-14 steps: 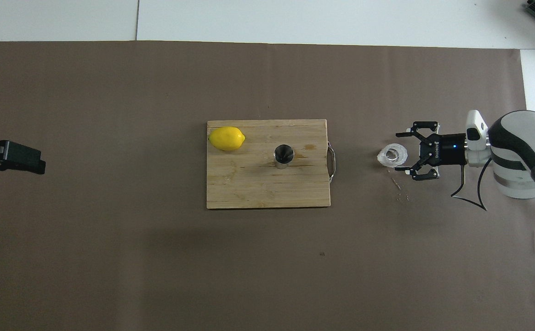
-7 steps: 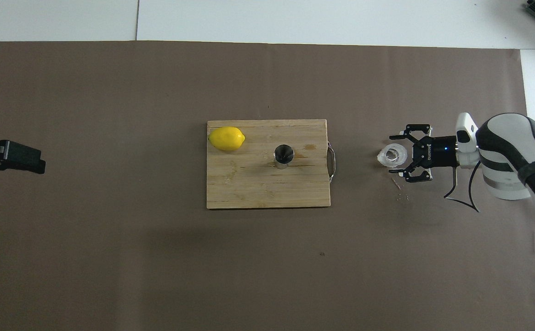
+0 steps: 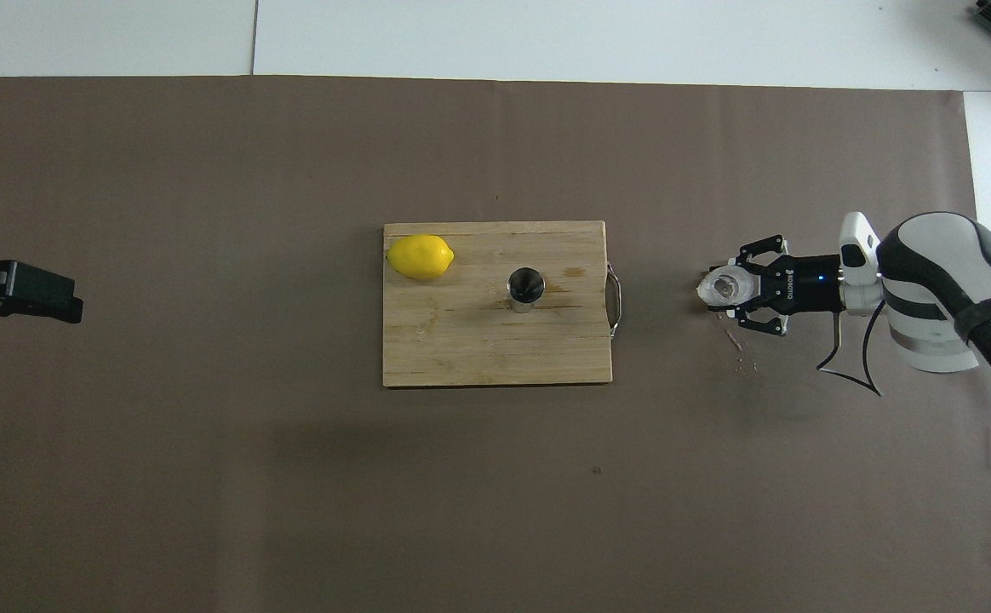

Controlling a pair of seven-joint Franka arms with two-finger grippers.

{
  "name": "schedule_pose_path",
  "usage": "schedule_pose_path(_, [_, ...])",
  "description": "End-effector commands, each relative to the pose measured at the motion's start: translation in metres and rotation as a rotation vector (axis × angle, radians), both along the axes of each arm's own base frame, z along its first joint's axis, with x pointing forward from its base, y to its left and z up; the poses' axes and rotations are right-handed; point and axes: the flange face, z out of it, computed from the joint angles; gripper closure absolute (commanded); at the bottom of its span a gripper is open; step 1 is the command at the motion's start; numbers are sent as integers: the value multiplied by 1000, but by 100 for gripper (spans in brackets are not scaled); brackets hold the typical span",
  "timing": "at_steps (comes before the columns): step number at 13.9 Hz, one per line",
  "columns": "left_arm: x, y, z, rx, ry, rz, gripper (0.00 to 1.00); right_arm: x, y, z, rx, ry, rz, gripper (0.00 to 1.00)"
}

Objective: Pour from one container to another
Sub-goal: 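Lift the clear cup with the right gripper and carry it over the metal cup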

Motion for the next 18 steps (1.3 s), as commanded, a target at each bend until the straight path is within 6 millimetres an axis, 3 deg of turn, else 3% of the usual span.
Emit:
schedule_pose_path(1, [-1,3,-1,12,-4,1,0,-2,1,2,18,-17,-21,76])
schedule_pose_path(4, [-1,3,-1,12,-4,1,0,0,-1,5,50,-19,-56,100])
schedule_pose_path(6, [-1,3,-1,12,-4,1,0,3,1,17,49,-9,-86,100])
schedule_pose_path(9, [-1,3,-1,12,-4,2,0,11,15,56,31,20,-151,100])
schedule_pose_path(13, [-1,3,-1,12,-4,1,0,15,74,121,-76,81,-196,100])
schedule_pose_path(18, [-1,3,-1,12,-4,1,0,20,154,169,-203,155,-258,100])
